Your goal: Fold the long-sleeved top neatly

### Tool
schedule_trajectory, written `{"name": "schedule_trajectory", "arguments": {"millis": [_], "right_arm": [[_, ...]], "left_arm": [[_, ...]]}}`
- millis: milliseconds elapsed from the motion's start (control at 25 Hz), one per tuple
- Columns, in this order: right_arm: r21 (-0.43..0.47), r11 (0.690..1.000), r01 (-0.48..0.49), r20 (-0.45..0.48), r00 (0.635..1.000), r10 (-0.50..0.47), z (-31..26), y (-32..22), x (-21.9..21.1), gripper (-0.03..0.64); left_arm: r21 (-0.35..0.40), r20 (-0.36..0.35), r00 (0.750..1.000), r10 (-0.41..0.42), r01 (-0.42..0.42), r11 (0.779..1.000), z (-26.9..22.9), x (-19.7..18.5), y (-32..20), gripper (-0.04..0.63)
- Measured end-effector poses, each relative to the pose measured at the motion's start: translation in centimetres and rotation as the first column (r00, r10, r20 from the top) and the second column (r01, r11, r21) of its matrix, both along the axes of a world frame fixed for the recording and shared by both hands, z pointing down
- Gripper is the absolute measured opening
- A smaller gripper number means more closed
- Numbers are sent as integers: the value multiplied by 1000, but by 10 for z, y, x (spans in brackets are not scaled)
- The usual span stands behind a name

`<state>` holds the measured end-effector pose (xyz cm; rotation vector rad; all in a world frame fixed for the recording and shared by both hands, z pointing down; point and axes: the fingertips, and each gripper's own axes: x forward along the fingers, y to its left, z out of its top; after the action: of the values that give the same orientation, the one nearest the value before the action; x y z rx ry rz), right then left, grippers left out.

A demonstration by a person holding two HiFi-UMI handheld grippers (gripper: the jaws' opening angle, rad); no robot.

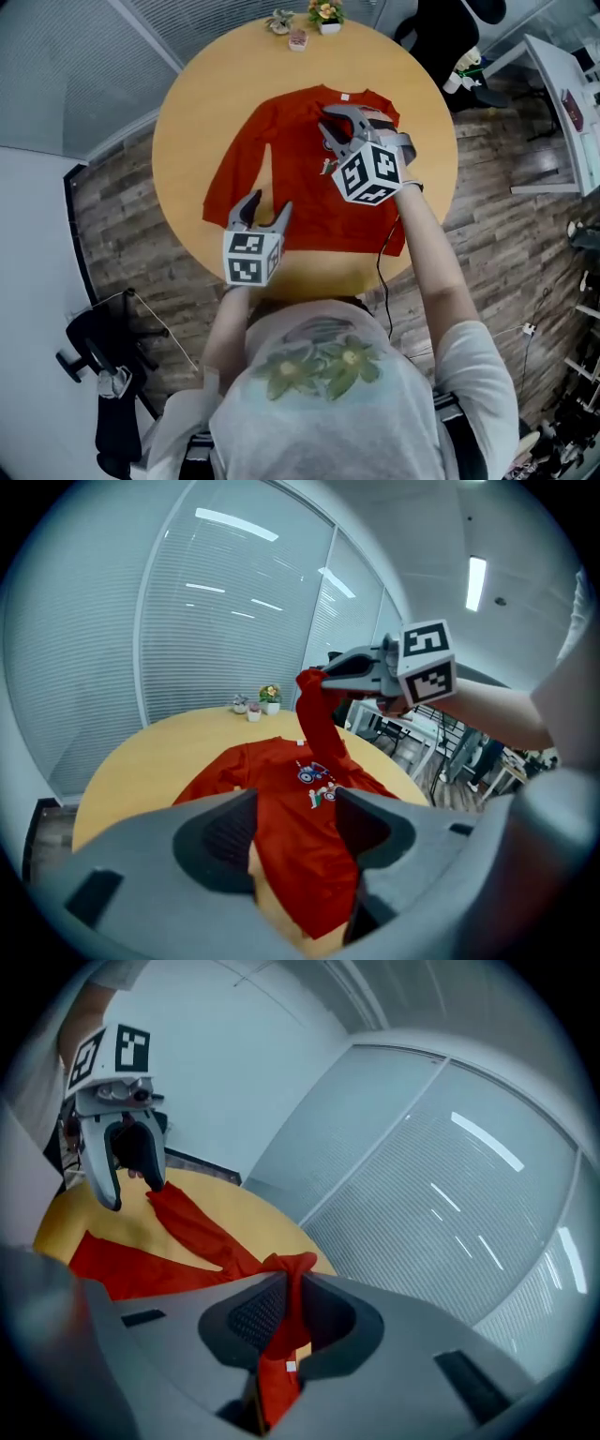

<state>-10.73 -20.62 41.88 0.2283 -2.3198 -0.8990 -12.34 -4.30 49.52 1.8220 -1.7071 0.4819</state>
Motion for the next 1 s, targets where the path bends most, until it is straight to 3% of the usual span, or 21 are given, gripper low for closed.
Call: {"name": "schedule_trajectory", "arguments": {"millis": [160, 480, 720, 840, 1000], "right_arm": [[25, 993, 113, -130, 986, -109, 48, 11, -45, 60], [-79, 977, 196, -289, 934, -211, 145, 27, -95, 60], [-157, 978, 134, -298, 938, -176, 184, 28, -108, 61], [-214, 975, 54, -256, 961, -109, 184, 23, -111, 128], [-309, 949, -60, -171, 985, 6, 167, 14, -99, 164]], "left_arm": [[-16, -10, 999, -35, 35, 999, 6, -10, 10, 259], [-60, -33, 995, -90, 88, 994, 24, -28, 26, 259], [-89, -41, 992, -120, 116, 989, 38, -47, 32, 259], [-94, -41, 991, -127, 122, 988, 43, -56, 31, 259], [-92, -50, 990, -129, 124, 988, 45, -61, 23, 259]]}}
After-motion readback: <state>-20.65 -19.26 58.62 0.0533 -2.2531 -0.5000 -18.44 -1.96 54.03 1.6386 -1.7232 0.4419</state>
